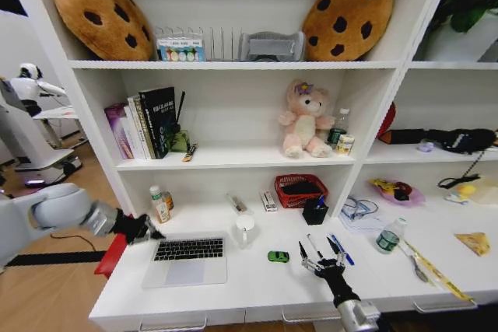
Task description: Organize the objects on the table.
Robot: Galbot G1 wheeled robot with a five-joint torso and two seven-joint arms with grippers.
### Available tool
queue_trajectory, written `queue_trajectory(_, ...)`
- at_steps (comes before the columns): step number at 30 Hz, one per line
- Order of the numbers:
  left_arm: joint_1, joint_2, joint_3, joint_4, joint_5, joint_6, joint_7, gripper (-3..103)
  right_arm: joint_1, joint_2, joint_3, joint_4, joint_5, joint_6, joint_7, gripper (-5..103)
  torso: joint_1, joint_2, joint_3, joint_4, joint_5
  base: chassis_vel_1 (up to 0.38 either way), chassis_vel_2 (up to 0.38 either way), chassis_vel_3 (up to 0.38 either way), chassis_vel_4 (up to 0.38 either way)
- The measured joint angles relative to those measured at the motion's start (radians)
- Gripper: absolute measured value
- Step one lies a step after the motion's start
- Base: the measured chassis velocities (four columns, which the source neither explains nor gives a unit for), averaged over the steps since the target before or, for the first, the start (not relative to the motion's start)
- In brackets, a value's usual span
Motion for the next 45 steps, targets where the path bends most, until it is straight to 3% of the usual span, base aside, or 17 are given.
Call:
queue_trajectory(4,0.003,-0.072,0.017,-0.044,0.014,0.059,-0.068,0,-0.002,-0.007,0.009,0.0,0.011,0.001,0.0,100,0.0,0.0,0.0,0.0,-0.0002,0.0,0.0,0.0,0.0)
queue_trajectory(6,-0.008,-0.141,0.018,-0.041,-0.019,0.109,-0.195,0,-0.005,-0.009,0.012,0.004,0.014,0.001,0.003,100,0.0,0.0,0.0,-0.0003,0.0001,0.0,0.0,0.0,0.0)
queue_trajectory(7,-0.008,-0.141,0.018,-0.041,-0.019,0.109,-0.195,0,-0.005,-0.009,0.012,0.004,0.014,0.001,0.003,100,0.0,0.0,0.0,-0.0003,0.0001,0.0,0.0,0.0,0.0)
queue_trajectory(9,-0.014,-0.239,0.033,-0.033,-0.084,0.181,-0.374,0,-0.01,-0.007,0.012,0.008,0.016,0.0,0.008,100,0.0,0.0,0.0,-0.0004,0.0001,0.0,0.0,0.0,0.0)
queue_trajectory(10,-0.014,-0.239,0.033,-0.033,-0.084,0.181,-0.374,0,-0.01,-0.007,0.012,0.008,0.016,0.0,0.008,100,0.0,0.0,0.0,-0.0004,0.0001,0.0,0.0,0.0,0.0)
queue_trajectory(12,-0.015,-0.363,0.066,-0.041,-0.207,0.286,-0.597,-2,-0.012,-0.008,0.007,0.011,0.016,-0.007,0.013,100,0.0,0.0,0.0,-0.0003,-0.0001,0.0,0.0,0.0,0.0)
queue_trajectory(13,-0.015,-0.363,0.066,-0.041,-0.207,0.286,-0.597,-2,-0.012,-0.008,0.007,0.011,0.016,-0.007,0.013,100,0.0,0.0,0.0,-0.0003,-0.0001,0.0,0.0,0.0,0.0)
queue_trajectory(15,-0.015,-0.557,0.119,-0.069,-0.332,0.429,-0.817,14,-0.005,-0.018,-0.008,0.018,0.019,-0.042,0.047,100,0.0,0.0,0.0,-0.0002,-0.0002,0.0,0.0,0.0,0.0)
queue_trajectory(16,-0.015,-0.557,0.119,-0.069,-0.332,0.429,-0.817,14,-0.005,-0.018,-0.008,0.018,0.019,-0.042,0.047,100,0.0,0.0,0.0,-0.0002,-0.0002,0.0,0.0,0.0,0.0)
queue_trajectory(19,-0.001,-0.787,0.15,-0.126,-0.386,0.557,-0.997,26,0.007,-0.047,-0.018,0.04,0.029,-0.097,0.1,100,0.0,0.0,0.0,0.0001,-0.0002,0.0,0.0,0.0,0.0)
queue_trajectory(21,0.004,-0.843,0.147,-0.141,-0.392,0.578,-1.034,30,0.008,-0.058,-0.018,0.045,0.033,-0.103,0.104,100,0.0,0.0,0.0,-0.0003,0.0002,0.0,0.0,0.0,0.0)
queue_trajectory(23,0.009,-1.012,0.114,-0.177,-0.395,0.613,-1.109,42,0.009,-0.089,-0.018,0.061,0.056,-0.114,0.108,100,0.0,0.0,0.0,0.0,0.0001,0.0,0.0,0.0,0.0)
queue_trajectory(24,0.009,-1.012,0.114,-0.177,-0.395,0.613,-1.109,42,0.009,-0.089,-0.018,0.061,0.056,-0.114,0.108,100,0.0,0.0,0.0,0.0,0.0001,0.0,0.0,0.0,0.0)
queue_trajectory(26,0.007,-1.152,0.074,-0.232,-0.392,0.639,-1.176,53,0.002,-0.114,-0.018,0.086,0.102,-0.13,0.107,100,0.0,0.0,0.0,0.0,0.0,0.0,0.0,0.0,0.0)
queue_trajectory(32,0.073,-1.282,0.034,-0.373,-0.383,0.651,-1.193,74,-0.01,-0.141,-0.019,0.113,0.121,-0.135,0.098,100,0.0,0.0,0.0,-0.0001,0.0004,0.0,0.0,0.0,0.0)
queue_trajectory(37,0.135,-1.337,0.037,-0.458,-0.328,0.642,-1.153,95,-0.018,-0.131,-0.014,0.114,0.083,-0.117,0.098,100,0.0,0.0,0.0,-0.0002,0.0002,0.0,0.0,0.0,0.0)
queue_trajectory(45,0.165,-1.384,0.05,-0.501,-0.297,0.623,-1.114,100,-0.025,-0.108,-0.023,0.081,0.018,-0.075,0.09,100,0.0,0.0,0.0,-0.0003,0.0,0.0,0.0,0.0,0.0)
